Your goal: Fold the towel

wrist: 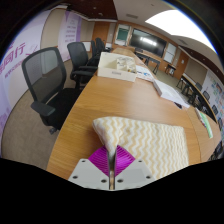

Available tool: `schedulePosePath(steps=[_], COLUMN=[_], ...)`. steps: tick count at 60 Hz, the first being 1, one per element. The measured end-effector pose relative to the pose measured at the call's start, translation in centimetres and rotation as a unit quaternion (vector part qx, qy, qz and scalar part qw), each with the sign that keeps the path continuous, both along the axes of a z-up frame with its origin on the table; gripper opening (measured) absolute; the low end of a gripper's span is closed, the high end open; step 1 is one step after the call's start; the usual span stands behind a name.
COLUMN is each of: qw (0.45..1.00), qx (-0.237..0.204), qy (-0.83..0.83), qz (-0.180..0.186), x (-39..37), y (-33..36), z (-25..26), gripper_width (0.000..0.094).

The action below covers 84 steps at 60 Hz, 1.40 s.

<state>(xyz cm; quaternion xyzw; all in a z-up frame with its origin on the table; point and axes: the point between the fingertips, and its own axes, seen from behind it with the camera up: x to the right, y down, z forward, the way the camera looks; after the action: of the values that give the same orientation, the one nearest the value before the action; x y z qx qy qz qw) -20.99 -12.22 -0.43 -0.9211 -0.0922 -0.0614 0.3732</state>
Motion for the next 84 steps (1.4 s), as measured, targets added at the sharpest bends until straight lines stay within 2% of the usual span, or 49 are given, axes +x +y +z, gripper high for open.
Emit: schedulePosePath(steps=[10,17,21,27,32,36,39,41,45,49,52,68,84], qw=[0.994,0.977,0.966,0.963,0.971,0.979,0.983,0.984,0.987,0.991,0.993,0.995,0.993], qx=[-0.026,-0.014,0.006,0.020,0.011,-0.011,-0.027,-0.036,-0.043,-0.031,-0.016,0.039,0.079], qy=[0.092,0.193,0.241,0.261,0.235,0.205,0.183,0.174,0.155,0.129,0.112,0.082,0.078], qz=[0.043,0.090,0.097,0.068,0.035,0.010,-0.003,-0.008,-0.023,-0.034,-0.038,-0.036,-0.048], x=[-5.1,-9.9,-10.1,-6.5,-1.5,2.1,4.9,6.9,9.1,11.8,13.4,12.8,8.4], y=[-2.0,-3.6,-3.0,-1.0,0.3,0.5,0.4,0.7,0.2,0.6,0.2,-5.0,-16.5], z=[2.6,9.0,13.1,14.8,12.0,8.7,6.5,4.6,4.3,4.8,5.6,13.9,21.6], gripper_width=[0.0028,0.0034,0.0036,0.0039,0.0047,0.0093,0.0146,0.0219,0.0451,0.0743,0.0861,0.0854,0.0856])
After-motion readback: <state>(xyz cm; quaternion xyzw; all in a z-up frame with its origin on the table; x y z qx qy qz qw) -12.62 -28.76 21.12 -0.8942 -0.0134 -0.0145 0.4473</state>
